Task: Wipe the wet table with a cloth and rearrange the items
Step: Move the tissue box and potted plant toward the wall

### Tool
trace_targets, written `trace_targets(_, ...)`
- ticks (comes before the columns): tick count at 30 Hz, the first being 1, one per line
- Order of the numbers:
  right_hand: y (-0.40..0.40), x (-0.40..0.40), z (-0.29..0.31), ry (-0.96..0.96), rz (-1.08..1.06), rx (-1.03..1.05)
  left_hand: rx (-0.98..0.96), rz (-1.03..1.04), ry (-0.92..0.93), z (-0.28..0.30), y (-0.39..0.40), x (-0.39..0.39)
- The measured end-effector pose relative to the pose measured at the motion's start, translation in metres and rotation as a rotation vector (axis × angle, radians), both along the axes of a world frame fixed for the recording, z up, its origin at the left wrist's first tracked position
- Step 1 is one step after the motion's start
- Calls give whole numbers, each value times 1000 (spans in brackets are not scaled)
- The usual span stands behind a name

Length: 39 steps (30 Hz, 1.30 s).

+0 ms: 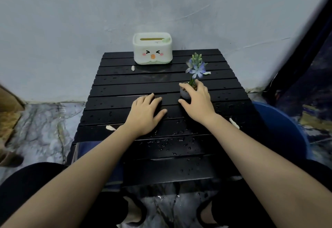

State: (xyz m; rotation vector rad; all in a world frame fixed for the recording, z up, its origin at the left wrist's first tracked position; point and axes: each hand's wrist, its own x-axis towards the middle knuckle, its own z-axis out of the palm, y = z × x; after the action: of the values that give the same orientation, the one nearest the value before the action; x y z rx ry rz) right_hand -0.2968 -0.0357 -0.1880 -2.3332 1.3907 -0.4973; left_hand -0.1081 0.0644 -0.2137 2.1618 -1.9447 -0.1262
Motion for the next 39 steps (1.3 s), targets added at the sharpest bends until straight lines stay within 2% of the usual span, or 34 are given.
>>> trace_targets(2,-8,2,-3,-63,14,-14,-43,-13,-35,1,-9,2)
trace_targets(7,-36,12,-3,-108,83,-113,-136,-31,13,9,-46,1)
trace_targets(13,-117,41,12,-259,-31,-108,-94,-64,20,12,-100,4)
trace_targets(17,-168,60,13,-222,-58,-125,-15,-90,-6,4,-121,17)
trace_targets(22,-204,90,2,-153,-47,-97,32,-74,45,-5,-128,31)
trace_targets(28,-216,98,-18,-91,-85,-92,3,-70,43,-10,-127,31)
trace_targets(34,-212,91,-11,-62,-85,-57,0,-62,55,-8,-127,30)
trace_targets(39,-165,78,4,-154,-165,-143,-27,-66,98,16,-122,30)
